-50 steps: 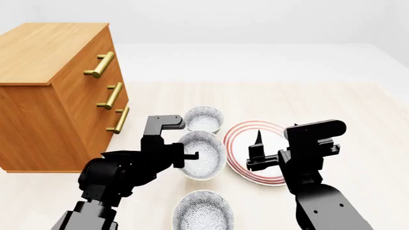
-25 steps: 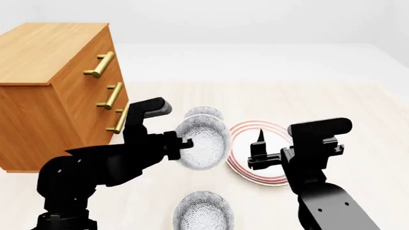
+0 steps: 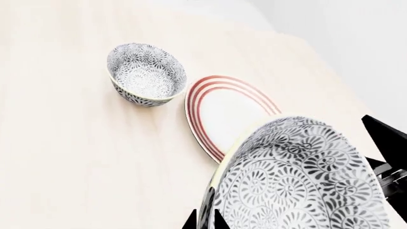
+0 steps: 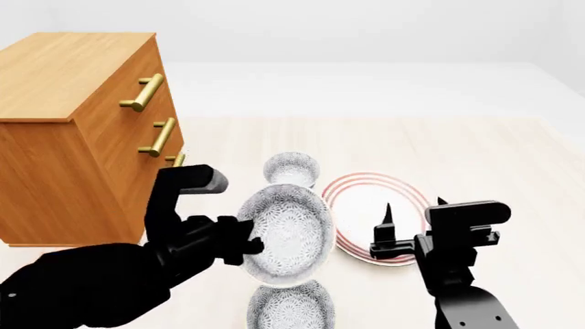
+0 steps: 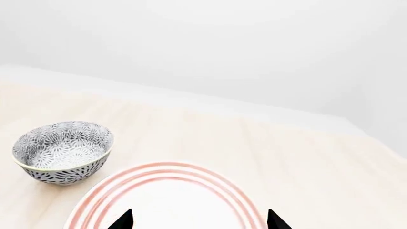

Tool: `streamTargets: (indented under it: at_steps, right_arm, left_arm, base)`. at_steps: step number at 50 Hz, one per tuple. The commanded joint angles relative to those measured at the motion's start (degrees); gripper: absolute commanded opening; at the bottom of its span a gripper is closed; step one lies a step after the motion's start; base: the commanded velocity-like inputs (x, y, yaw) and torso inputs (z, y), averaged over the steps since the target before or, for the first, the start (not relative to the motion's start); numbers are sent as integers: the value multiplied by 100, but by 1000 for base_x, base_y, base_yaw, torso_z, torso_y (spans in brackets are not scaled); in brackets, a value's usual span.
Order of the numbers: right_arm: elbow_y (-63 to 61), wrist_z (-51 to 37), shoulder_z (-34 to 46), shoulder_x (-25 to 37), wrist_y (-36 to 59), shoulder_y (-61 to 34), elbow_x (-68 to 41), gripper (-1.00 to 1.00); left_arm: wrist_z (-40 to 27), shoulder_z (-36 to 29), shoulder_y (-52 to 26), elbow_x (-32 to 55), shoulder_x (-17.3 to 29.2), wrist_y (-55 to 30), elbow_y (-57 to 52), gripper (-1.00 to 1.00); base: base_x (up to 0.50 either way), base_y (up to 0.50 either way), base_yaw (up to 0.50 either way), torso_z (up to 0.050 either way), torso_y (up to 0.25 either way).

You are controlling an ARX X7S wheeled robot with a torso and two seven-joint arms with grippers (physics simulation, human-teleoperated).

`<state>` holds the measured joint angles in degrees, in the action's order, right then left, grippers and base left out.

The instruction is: Stack the bowl in the middle on the bowl at the back.

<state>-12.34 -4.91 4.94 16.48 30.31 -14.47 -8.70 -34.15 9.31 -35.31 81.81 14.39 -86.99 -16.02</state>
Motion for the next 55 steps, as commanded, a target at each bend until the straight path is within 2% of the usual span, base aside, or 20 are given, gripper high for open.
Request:
streamTargets:
  at_steps: [1,13,35,50,55]
  right_arm:
    - [8,-52,-9,21,-96,67,7,100]
    - [-47,-77,-12,46,1,62,-39,100]
    - [-91,-75,-40,79,-38,125,-149,100]
    - [-73,-99,-79,109,-86,163,-200,100]
    - [-50,-106,-85,110,-104,162,-215,100]
  left_arm:
    - [-506,91,405,1087,276,36,-508,-100]
    - [-679,12,796,1598,502,214,-826,-100]
    - [-138,-412,1179,996,509,407,-638,-100]
    - [-306,-536,1235,1012,565,616,-385,-100]
    - [-174,-649,1219,783,557,689,-233,-100]
  base:
    - [0,0,0,0,0]
    - [0,0,0,0,1]
    - [0,0,0,0,0]
    - [0,0,0,0,1]
    - [0,0,0,0,0]
